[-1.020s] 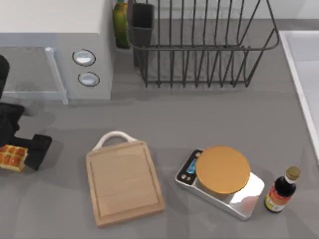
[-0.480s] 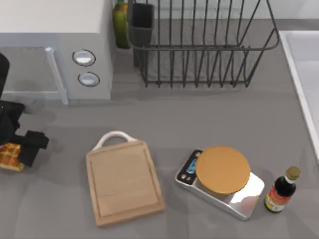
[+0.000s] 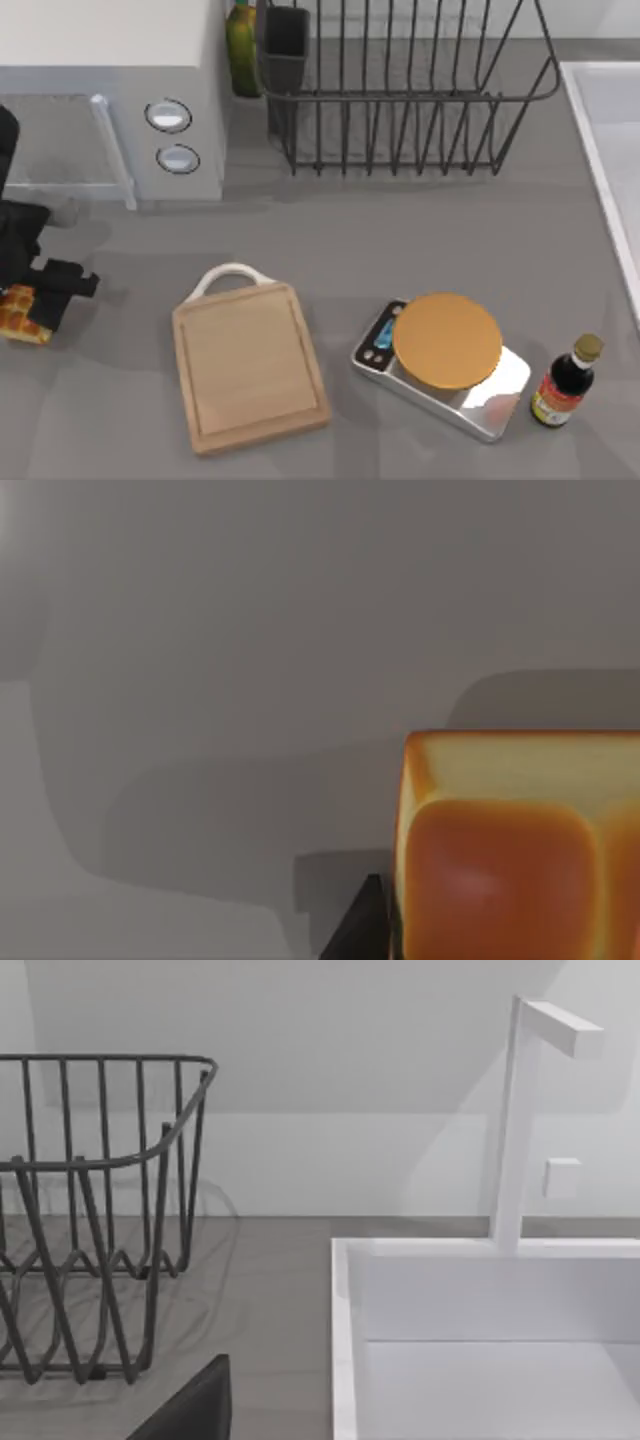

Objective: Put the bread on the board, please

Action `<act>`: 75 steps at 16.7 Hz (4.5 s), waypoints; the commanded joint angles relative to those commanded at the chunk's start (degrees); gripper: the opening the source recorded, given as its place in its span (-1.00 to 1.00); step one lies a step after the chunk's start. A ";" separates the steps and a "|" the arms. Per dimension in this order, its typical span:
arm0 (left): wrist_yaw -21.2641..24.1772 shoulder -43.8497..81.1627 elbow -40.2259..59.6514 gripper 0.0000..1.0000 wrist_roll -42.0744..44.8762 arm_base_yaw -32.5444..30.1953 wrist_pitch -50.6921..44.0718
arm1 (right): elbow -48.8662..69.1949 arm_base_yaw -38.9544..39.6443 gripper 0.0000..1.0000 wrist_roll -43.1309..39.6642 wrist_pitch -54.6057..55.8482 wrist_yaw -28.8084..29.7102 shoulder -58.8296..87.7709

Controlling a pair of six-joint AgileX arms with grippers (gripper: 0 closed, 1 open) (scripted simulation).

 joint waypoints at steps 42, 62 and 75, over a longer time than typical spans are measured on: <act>-2.81 -0.58 7.16 -1.00 -88.30 -19.46 -23.83 | 0.00 0.00 1.00 0.00 0.00 0.00 0.00; 0.19 0.34 17.55 -1.00 -137.98 -35.94 -17.79 | 0.00 0.00 1.00 0.00 0.00 0.00 0.00; 0.25 2.49 12.91 -1.00 -137.95 -36.04 -10.52 | 0.00 0.00 1.00 0.00 0.00 0.00 0.00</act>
